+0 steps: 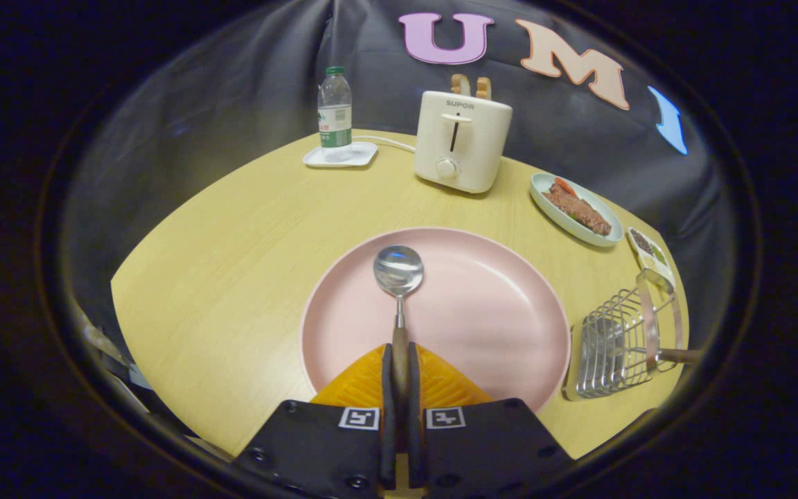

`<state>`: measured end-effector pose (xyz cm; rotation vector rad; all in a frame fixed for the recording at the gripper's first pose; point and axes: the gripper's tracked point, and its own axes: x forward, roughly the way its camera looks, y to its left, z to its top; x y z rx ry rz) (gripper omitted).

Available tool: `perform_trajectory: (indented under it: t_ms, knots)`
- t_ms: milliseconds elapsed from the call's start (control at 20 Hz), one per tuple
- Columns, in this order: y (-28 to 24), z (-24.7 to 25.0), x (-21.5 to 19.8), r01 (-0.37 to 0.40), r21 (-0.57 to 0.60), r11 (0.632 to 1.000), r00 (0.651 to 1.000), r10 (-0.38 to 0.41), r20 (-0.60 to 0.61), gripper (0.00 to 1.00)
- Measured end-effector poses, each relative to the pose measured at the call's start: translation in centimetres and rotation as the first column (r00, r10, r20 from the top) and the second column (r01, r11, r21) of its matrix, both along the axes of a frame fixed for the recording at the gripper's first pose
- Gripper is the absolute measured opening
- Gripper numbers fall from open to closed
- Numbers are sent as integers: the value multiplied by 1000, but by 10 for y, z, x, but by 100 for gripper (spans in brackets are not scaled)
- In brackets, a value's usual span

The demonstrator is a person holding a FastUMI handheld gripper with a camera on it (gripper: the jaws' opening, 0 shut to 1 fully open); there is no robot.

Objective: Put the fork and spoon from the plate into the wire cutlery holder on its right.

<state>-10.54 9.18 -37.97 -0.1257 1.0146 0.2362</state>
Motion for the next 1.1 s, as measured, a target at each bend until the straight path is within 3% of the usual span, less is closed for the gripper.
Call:
perform_trajectory:
  t_ms: [500,1100]
  knots:
    - [-40,47,15,31,2,1000,999,-31,-18,10]
    - [-153,123,14,24,-82,996,998,-29,-58,10]
